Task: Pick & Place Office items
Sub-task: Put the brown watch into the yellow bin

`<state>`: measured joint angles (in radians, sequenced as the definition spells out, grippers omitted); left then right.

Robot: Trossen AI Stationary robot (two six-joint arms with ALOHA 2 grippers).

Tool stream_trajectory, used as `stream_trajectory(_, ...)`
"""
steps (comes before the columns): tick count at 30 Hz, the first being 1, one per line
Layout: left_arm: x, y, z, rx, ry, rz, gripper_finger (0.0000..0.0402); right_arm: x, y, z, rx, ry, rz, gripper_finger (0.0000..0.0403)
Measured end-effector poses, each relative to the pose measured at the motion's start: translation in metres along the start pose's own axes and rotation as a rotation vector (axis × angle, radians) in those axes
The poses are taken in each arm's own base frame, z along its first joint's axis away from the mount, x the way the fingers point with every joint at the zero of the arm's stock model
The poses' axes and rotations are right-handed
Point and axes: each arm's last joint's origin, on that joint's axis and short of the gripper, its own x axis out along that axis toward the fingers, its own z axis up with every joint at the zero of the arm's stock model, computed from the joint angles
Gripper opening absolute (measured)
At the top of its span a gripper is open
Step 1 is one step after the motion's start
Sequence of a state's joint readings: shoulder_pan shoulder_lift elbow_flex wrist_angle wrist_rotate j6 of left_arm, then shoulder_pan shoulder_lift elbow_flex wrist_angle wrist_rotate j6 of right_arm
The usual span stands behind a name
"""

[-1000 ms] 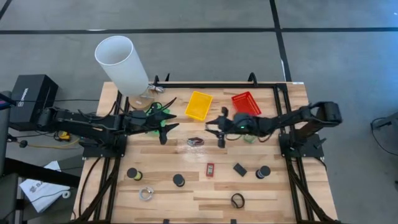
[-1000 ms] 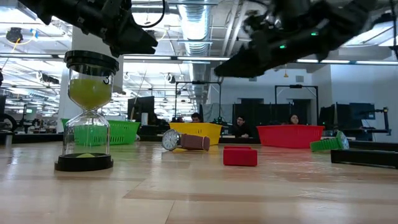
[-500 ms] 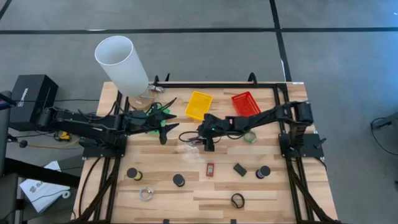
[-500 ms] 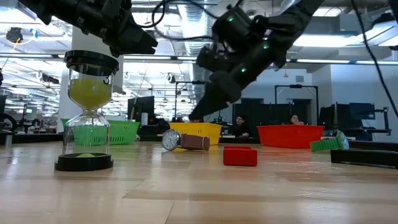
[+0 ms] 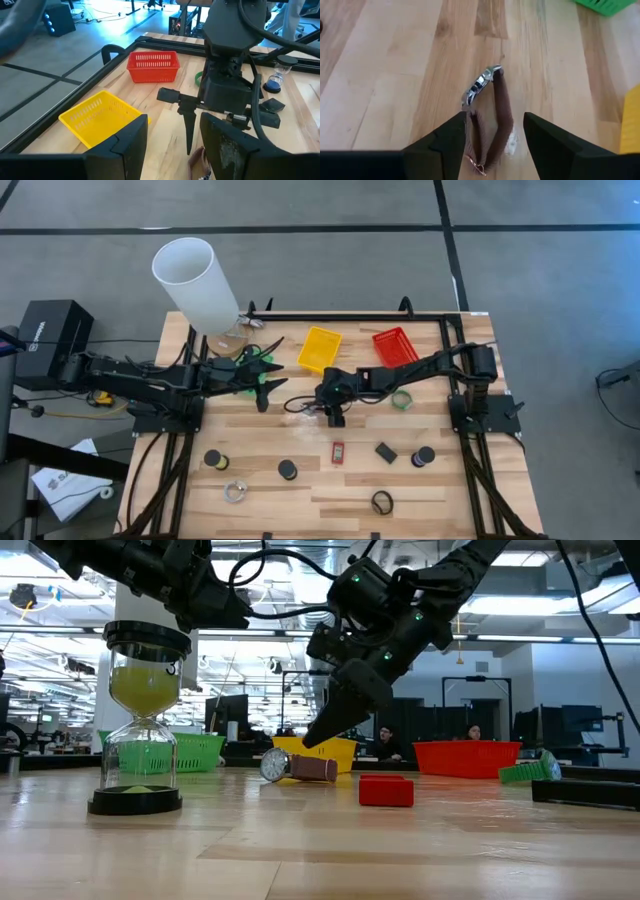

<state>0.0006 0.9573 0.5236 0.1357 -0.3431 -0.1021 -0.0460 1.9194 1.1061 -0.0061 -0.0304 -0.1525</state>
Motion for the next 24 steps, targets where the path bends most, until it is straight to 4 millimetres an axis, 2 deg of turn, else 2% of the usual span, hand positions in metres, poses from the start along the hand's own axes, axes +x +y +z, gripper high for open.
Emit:
stream_trajectory(10,0.000,0.000,0.000,0.000,0.000,0.000,0.0177,0.000,0.010,-0.001,0.009,0.018,0.057,0.0184)
stream_trajectory(19,0.000,0.000,0.000,-0.002,0.000,0.000,0.0177,0.000,0.011,-0.001,-0.010,0.017,0.044,0.0162)
stream_trajectory(24,0.000,0.000,0.000,-0.007,0.000,0.000,0.0177,0.015,0.015,-0.013,-0.027,0.071,0.055,0.0153)
